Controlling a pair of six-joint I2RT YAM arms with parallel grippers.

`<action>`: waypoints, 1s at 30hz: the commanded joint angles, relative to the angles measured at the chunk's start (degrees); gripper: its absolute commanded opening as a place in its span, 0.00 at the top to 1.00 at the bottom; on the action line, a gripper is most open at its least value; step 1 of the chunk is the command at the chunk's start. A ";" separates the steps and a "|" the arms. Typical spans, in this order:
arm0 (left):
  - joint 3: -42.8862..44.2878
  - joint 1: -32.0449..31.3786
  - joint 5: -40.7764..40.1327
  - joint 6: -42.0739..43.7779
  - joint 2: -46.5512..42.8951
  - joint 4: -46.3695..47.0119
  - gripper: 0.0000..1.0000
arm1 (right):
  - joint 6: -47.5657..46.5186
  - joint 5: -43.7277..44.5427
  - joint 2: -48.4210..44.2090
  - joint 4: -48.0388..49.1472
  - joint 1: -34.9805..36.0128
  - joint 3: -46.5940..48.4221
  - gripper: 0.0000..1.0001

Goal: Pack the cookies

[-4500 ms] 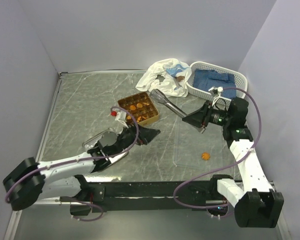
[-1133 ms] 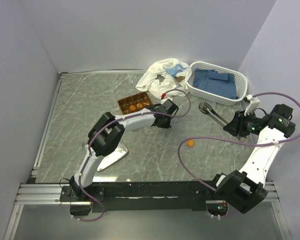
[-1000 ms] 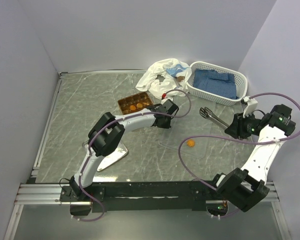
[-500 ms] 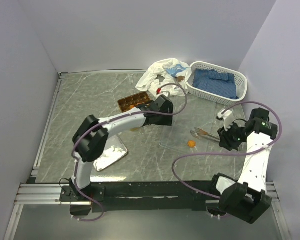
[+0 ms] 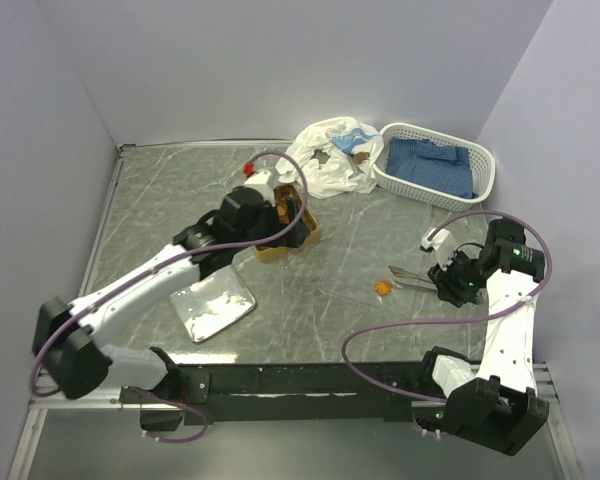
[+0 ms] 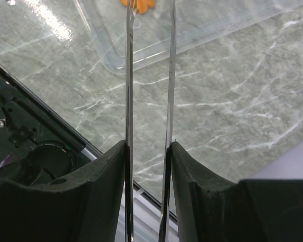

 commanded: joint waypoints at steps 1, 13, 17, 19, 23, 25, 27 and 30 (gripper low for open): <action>-4.00 1.82 -2.10 6.02 -8.46 -5.89 0.04 | -0.98 0.48 -0.68 0.25 1.37 -0.47 0.53; -17.45 2.96 -14.07 13.67 -25.88 -6.45 0.04 | 1.13 1.01 0.73 -0.89 3.83 -0.91 0.51; -18.08 3.23 -13.37 13.76 -25.97 -6.44 0.03 | 2.89 1.71 0.99 0.60 5.41 -1.70 0.50; -18.34 3.23 -13.37 14.11 -25.79 -6.27 0.04 | 3.94 2.24 1.61 1.04 6.12 -1.96 0.50; -18.52 3.23 -12.49 14.37 -25.62 -6.18 0.03 | 4.82 3.21 1.52 2.35 6.73 -2.49 0.50; -18.52 3.32 -12.14 14.46 -25.36 -6.18 0.04 | 5.00 3.64 1.61 2.45 6.82 -2.67 0.49; -18.61 3.32 -11.96 14.64 -25.27 -6.27 0.04 | 5.18 3.82 1.95 2.71 6.99 -2.67 0.49; -18.61 3.40 -11.87 14.64 -25.00 -6.44 0.04 | 5.79 4.00 2.05 3.50 7.08 -2.32 0.49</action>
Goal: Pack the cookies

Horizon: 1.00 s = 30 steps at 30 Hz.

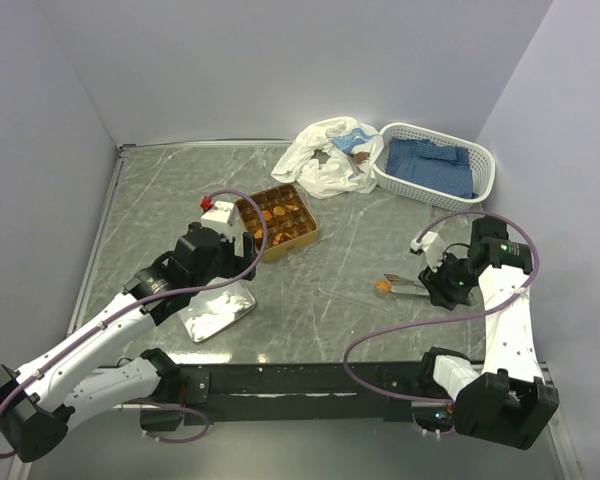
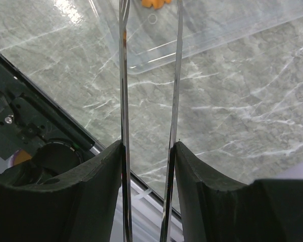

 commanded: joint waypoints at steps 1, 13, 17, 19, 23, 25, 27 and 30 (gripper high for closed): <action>-0.16 0.34 0.24 1.48 0.11 2.10 0.04 | 1.49 0.65 0.28 2.47 0.55 0.22 0.49; -0.16 0.52 0.59 1.48 -0.24 2.19 0.03 | 2.45 0.22 0.37 2.21 1.87 -0.58 0.59; -0.16 0.61 0.59 1.48 -0.15 2.28 0.03 | 3.24 -0.22 -0.16 1.69 1.87 1.62 0.66; -0.16 0.52 0.59 1.48 -0.42 2.19 0.04 | 4.12 -1.10 -0.51 1.77 1.87 3.46 0.67; -0.33 0.61 0.50 1.48 -0.94 2.36 0.04 | 5.35 -3.29 0.45 0.90 1.95 7.07 0.68; -0.34 0.70 0.41 1.48 -1.03 2.28 0.04 | 6.06 -4.17 1.06 0.72 1.96 9.09 0.69; -0.34 0.70 0.33 1.57 -1.12 2.28 0.03 | 7.11 -5.58 2.29 0.54 2.22 11.02 0.69; -0.25 0.78 0.24 1.57 -1.47 2.28 0.04 | 9.65 -7.42 4.05 1.59 3.53 13.83 0.69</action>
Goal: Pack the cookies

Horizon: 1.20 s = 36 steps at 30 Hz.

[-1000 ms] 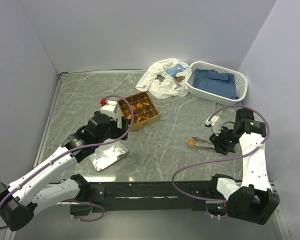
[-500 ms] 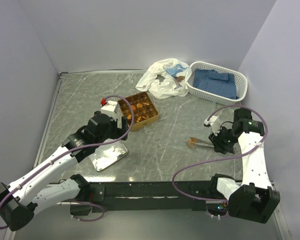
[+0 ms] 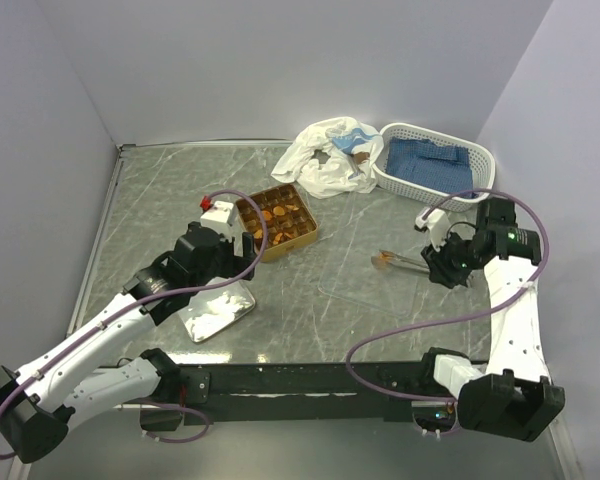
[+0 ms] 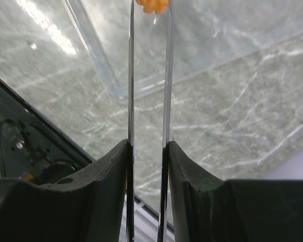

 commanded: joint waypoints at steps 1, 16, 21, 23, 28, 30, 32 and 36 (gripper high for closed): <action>-0.25 0.54 0.15 0.78 -1.51 2.36 0.03 | 4.83 -4.63 2.57 1.20 2.33 5.88 0.69; -1.22 2.56 -3.89 0.60 -6.79 2.72 0.04 | 26.45 -1.65 24.27 15.53 26.94 27.94 0.68; -1.39 3.18 -3.19 0.87 -7.14 2.89 0.04 | 28.83 1.95 31.39 16.33 30.11 33.13 0.66; -1.39 3.27 -3.10 1.04 -7.32 2.89 0.03 | 29.18 2.83 33.06 16.06 30.90 34.10 0.66; -1.39 3.71 -2.93 1.39 -7.49 2.89 0.04 | 29.45 4.59 34.65 15.45 32.22 33.84 0.64; -1.39 3.97 -2.66 1.40 -7.75 2.98 0.03 | 29.53 5.03 34.74 15.71 32.83 32.96 0.64; -1.57 3.97 -2.40 1.40 -8.02 3.07 0.04 | 29.62 5.82 34.83 15.62 33.19 32.52 0.63; -1.65 4.15 -2.40 1.40 -8.02 3.16 0.04 | 29.54 6.35 35.44 15.01 33.63 32.70 0.61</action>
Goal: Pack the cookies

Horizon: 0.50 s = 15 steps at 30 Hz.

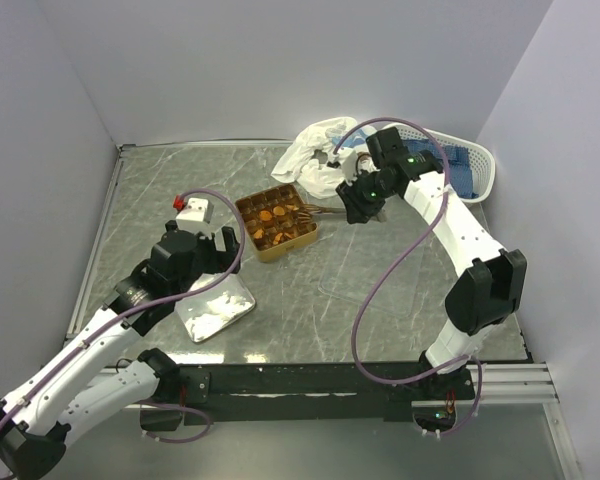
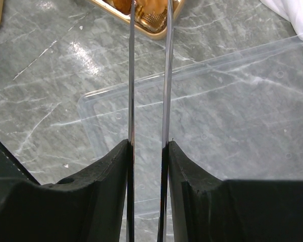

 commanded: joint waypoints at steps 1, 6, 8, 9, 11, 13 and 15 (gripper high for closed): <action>-0.30 0.43 0.38 1.09 -0.85 2.17 0.03 | 0.55 1.39 -0.21 0.38 0.80 1.62 0.61; -0.30 0.43 0.64 1.18 -0.59 2.08 0.04 | 0.46 2.44 -0.29 0.03 1.06 0.91 0.58; -0.30 0.52 0.73 1.26 -0.41 2.08 0.03 | 0.29 2.45 -0.56 -0.14 1.06 0.48 0.57; -0.30 0.43 0.82 1.27 -0.50 2.08 0.04 | 0.29 2.36 -0.64 -0.23 0.98 0.30 0.57; -0.21 0.43 0.82 1.26 -0.32 2.08 0.04 | 0.20 2.36 -0.91 -0.15 1.15 -0.31 0.56; -0.21 0.52 0.99 1.27 -0.15 2.00 0.04 | 0.29 2.53 -0.99 0.21 1.33 -0.84 0.55; -0.21 0.43 0.99 1.27 0.03 1.91 0.04 | 0.29 2.53 -0.82 0.21 1.41 -1.11 0.54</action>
